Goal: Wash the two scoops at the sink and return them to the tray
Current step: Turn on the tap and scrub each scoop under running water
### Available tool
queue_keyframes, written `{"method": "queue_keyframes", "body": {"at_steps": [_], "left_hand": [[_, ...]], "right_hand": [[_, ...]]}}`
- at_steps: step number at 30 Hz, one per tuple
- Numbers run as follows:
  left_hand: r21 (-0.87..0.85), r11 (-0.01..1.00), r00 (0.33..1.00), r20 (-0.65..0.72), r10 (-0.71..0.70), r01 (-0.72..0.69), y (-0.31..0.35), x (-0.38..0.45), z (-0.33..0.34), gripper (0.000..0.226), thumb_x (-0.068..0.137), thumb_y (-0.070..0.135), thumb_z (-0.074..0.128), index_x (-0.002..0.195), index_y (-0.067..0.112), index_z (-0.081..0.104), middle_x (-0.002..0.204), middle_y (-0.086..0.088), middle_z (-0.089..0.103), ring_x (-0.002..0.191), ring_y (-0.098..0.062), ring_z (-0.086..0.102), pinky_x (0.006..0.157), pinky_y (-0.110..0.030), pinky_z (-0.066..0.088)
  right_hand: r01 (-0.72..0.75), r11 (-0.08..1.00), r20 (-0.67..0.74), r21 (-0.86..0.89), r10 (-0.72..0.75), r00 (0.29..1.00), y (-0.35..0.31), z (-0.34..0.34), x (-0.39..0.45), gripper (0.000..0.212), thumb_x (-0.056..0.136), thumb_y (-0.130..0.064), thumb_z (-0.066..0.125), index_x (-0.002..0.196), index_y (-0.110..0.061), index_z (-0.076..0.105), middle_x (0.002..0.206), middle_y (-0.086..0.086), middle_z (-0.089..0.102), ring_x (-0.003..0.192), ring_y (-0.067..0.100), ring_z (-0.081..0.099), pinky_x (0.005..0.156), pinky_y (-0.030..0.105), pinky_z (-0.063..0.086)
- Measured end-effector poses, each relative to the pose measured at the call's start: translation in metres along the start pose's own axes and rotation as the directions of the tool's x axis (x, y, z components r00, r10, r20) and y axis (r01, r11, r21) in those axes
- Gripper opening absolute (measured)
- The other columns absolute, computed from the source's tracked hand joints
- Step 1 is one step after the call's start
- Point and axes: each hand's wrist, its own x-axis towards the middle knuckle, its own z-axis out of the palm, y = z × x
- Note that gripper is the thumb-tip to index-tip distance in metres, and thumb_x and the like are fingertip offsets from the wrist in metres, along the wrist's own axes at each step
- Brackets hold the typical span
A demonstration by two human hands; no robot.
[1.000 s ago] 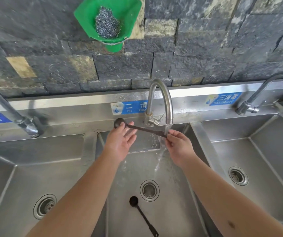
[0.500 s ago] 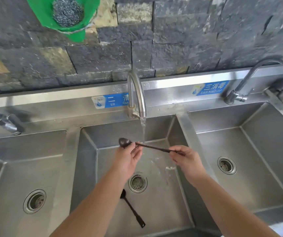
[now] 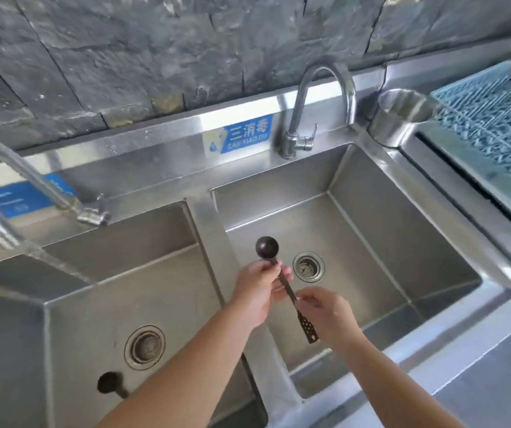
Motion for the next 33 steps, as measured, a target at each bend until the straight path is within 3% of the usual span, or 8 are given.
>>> {"method": "queue_keyframes", "body": {"at_steps": [4,8,14,17,20,26,30,33], "left_hand": [[0.125,0.99,0.993,-0.105,-0.051,0.064,-0.029,0.043,0.044,0.009,0.092,0.008,0.06,0.084,0.01,0.064,0.075,-0.009,0.065,0.066,-0.02,0.063,0.054,-0.025,0.053],[0.16,0.975,0.968,-0.224,-0.116,0.154,-0.064,0.089,0.049,0.007,0.09,0.009,0.064,0.086,0.014,0.067,0.078,-0.01,0.066,0.068,-0.021,0.063,0.068,-0.036,0.055],[0.413,0.871,0.931,-0.343,-0.122,0.267,-0.134,0.151,0.038,0.023,0.085,0.002,0.064,0.106,0.008,0.071,0.087,-0.018,0.071,0.07,-0.022,0.06,0.056,-0.029,0.044],[0.564,0.768,0.928,-0.357,-0.105,0.304,-0.162,0.179,0.039,0.025,0.084,0.007,0.065,0.108,0.013,0.072,0.104,-0.016,0.074,0.089,-0.027,0.068,0.083,-0.04,0.055],[0.607,0.721,0.917,-0.384,-0.102,0.335,-0.183,0.201,0.036,0.026,0.083,0.009,0.065,0.107,0.014,0.073,0.109,-0.01,0.074,0.102,-0.026,0.067,0.096,-0.036,0.05],[0.676,0.622,0.891,-0.446,-0.083,0.396,-0.209,0.22,0.021,0.023,0.079,0.017,0.069,0.1,0.02,0.076,0.105,-0.006,0.075,0.103,-0.024,0.067,0.093,-0.033,0.051],[0.714,0.582,0.897,-0.438,-0.061,0.388,-0.206,0.221,0.02,0.018,0.078,0.025,0.072,0.094,0.02,0.075,0.102,-0.006,0.075,0.102,-0.025,0.066,0.086,-0.026,0.049],[0.769,0.52,0.909,-0.414,-0.04,0.373,-0.186,0.21,0.026,0.031,0.081,0.029,0.07,0.108,0.014,0.067,0.11,-0.009,0.069,0.111,-0.029,0.06,0.09,-0.029,0.044]], "right_hand": [[-0.065,0.997,0.026,-0.052,0.067,0.997,0.022,-0.012,0.053,0.012,0.069,-0.038,0.065,0.07,-0.049,0.071,0.063,-0.007,0.069,0.056,0.004,0.055,0.057,0.026,0.043],[-0.179,0.978,0.091,-0.109,0.189,0.978,0.061,-0.009,0.098,0.008,0.07,-0.036,0.065,0.066,-0.04,0.07,0.049,-0.011,0.06,0.046,0.003,0.052,0.048,0.022,0.04],[-0.356,0.907,0.207,-0.224,0.401,0.892,0.127,0.014,0.154,0.028,0.082,-0.016,0.065,0.054,-0.018,0.061,0.048,-0.003,0.059,0.036,0.007,0.053,0.04,0.013,0.041],[-0.361,0.878,0.206,-0.315,0.435,0.877,0.147,0.021,0.173,0.028,0.077,-0.012,0.061,0.05,-0.017,0.058,0.042,-0.005,0.056,0.036,0.006,0.055,0.034,0.01,0.036],[-0.347,0.856,0.213,-0.383,0.447,0.869,0.161,0.032,0.191,0.025,0.075,-0.006,0.06,0.053,-0.014,0.053,0.052,0.0,0.054,0.05,0.017,0.055,0.035,0.014,0.036],[-0.429,0.829,0.218,-0.358,0.521,0.825,0.187,0.058,0.209,0.01,0.08,0.0,0.057,0.073,-0.007,0.058,0.09,0.021,0.065,0.052,0.019,0.052,0.018,0.011,0.017],[-0.415,0.826,0.203,-0.382,0.513,0.834,0.189,0.057,0.212,0.017,0.085,-0.011,0.058,0.098,-0.005,0.067,0.107,0.017,0.068,0.093,0.031,0.067,0.033,0.01,0.032],[-0.451,0.821,0.162,-0.35,0.527,0.834,0.175,0.042,0.205,0.005,0.083,-0.011,0.063,0.085,-0.007,0.066,0.096,0.016,0.069,0.081,0.025,0.066,0.053,0.015,0.049]]}}
